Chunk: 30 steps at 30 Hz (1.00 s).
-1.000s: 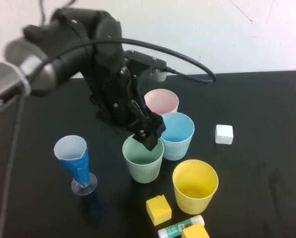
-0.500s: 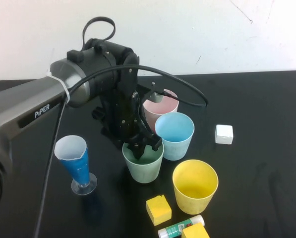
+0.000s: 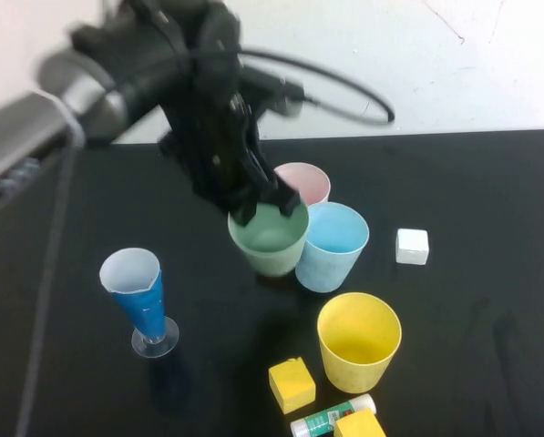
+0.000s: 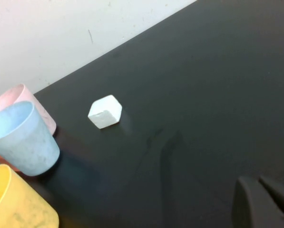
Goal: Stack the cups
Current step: Pick up the green cup, then place the green cup on the yellow cup
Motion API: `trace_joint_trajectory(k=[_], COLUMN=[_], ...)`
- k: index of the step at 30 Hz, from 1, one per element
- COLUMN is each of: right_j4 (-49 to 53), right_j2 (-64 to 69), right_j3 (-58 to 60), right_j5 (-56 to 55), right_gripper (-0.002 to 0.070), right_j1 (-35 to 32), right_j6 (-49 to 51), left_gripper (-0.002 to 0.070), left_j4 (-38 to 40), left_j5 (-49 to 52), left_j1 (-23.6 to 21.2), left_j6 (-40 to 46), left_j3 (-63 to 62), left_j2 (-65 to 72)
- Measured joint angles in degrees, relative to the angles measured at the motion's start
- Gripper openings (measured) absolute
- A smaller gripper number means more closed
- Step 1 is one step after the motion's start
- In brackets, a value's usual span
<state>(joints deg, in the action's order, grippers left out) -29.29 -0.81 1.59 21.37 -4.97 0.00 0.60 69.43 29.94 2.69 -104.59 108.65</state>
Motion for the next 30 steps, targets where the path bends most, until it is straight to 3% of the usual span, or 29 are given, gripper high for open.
trace_joint_trajectory(k=[7, 17, 30], right_j4=[0.0, -0.1, -0.2], right_j2=[0.0, 0.0, 0.0], right_j3=[0.0, 0.0, 0.0], right_j5=[0.0, 0.0, 0.0], right_gripper=[-0.0003, -0.0003, -0.0003], right_j1=[0.0, 0.0, 0.0], right_j6=[0.0, -0.4, -0.4], left_gripper=[0.0012, 0.0012, 0.0012], left_j4=[5.5, 7.7, 8.2], left_j5=[1.5, 1.7, 1.1], left_j1=[2.0, 10.0, 10.3], left_j6=[0.6, 2.8, 4.3], left_j3=[-0.5, 4.1, 8.6], left_j2=[-8.2, -9.6, -8.4])
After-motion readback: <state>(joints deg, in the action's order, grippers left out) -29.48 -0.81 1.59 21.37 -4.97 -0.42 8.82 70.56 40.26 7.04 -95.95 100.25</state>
